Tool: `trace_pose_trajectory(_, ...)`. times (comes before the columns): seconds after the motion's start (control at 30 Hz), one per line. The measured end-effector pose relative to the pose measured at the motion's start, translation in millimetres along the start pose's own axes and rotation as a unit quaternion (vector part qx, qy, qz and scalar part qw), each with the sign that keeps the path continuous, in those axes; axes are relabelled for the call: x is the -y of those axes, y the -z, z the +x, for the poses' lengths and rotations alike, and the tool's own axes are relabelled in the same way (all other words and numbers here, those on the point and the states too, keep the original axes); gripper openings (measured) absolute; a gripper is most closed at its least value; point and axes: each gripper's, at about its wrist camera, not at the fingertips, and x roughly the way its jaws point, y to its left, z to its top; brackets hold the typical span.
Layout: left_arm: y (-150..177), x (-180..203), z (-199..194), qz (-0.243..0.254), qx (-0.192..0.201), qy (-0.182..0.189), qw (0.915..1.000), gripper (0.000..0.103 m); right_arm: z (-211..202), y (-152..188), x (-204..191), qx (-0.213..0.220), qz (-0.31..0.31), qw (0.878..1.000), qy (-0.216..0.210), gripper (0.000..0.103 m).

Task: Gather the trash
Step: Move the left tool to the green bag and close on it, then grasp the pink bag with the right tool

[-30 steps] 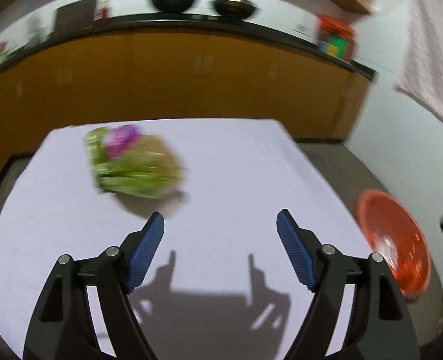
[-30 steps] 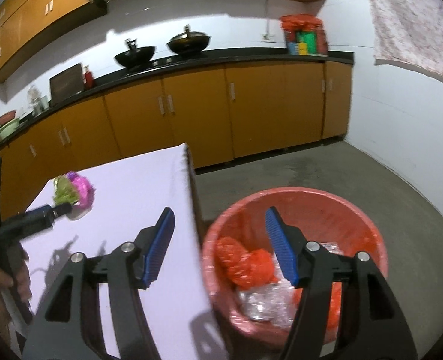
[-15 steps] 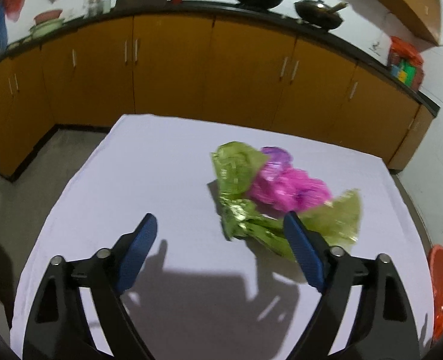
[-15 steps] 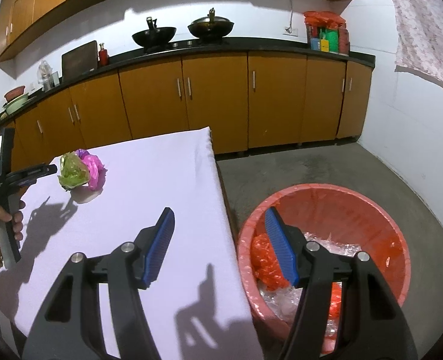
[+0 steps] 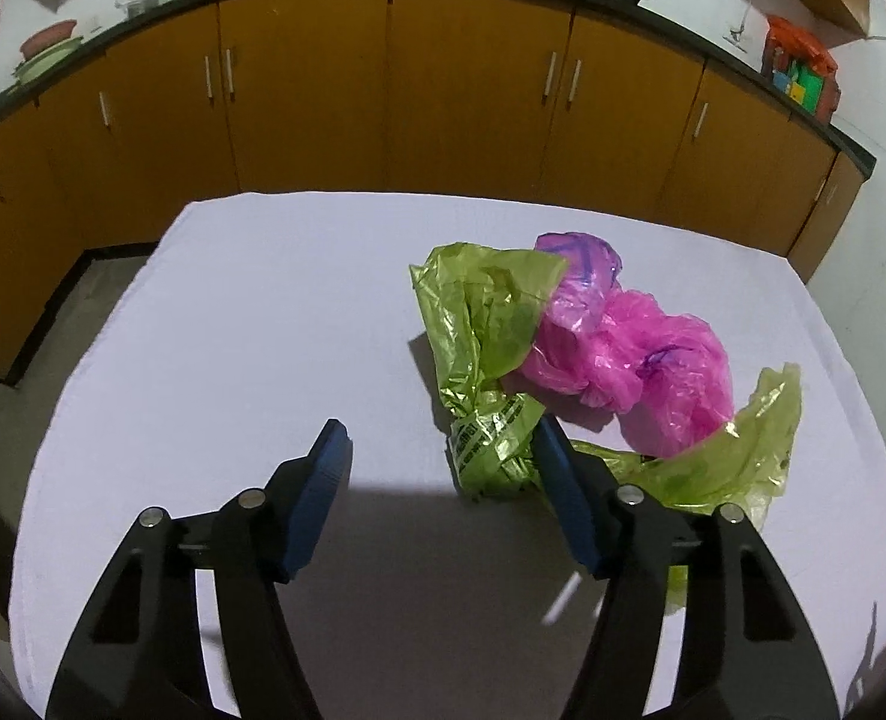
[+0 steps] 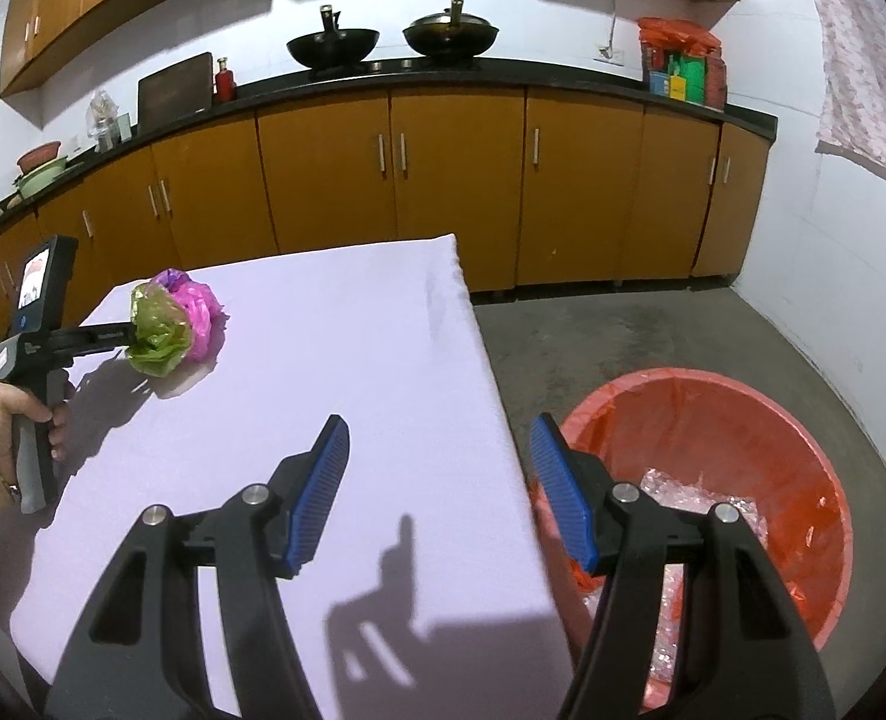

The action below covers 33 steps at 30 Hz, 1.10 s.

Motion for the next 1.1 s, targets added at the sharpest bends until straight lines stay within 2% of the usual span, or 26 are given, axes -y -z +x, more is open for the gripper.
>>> trace_pose_trajectory(0.03, 0, 0, 0, -0.001, -0.001, 0.01, 0.9999, 0.054, 1, -1, -3, 0.0, -0.001, 1.0, -0.002, 0.062)
trace_pose_trajectory(0.1, -2, 1, 1, 0.006, 0.001, 0.02, 0.9998, 0.03, 5, -4, -11, -0.001, -0.004, 1.0, -0.007, 0.062)
trace_pose_trajectory(0.2, 0, 4, -3, 0.032, 0.011, 0.016, 0.9993, 0.017, 10, -8, -28, 0.001, -0.015, 1.0, -0.019, 0.062)
trace_pose_trajectory(0.43, 3, -37, -18, 0.022, 0.034, -0.004, 0.9992, 0.015, 27, -25, -72, 0.006, -0.038, 0.998, -0.059, 0.059)
trace_pose_trajectory(0.73, 10, -95, -42, -0.009, 0.054, -0.02, 0.9983, 0.015, 67, -48, -139, 0.0, -0.047, 0.99, -0.136, 0.058)
trace_pose_trajectory(0.87, 11, -108, -44, -0.019, 0.059, -0.022, 0.9978, 0.015, 94, -54, -159, -0.017, -0.047, 0.987, -0.153, 0.059)
trace_pose_trajectory(1.03, 9, -116, -41, -0.034, 0.063, -0.019, 0.9973, 0.015, 134, -57, -172, -0.048, -0.035, 0.987, -0.152, 0.058)
trace_pose_trajectory(1.1, 8, -116, -39, -0.034, 0.064, -0.016, 0.9973, 0.015, 146, -57, -175, -0.057, -0.035, 0.986, -0.152, 0.055)
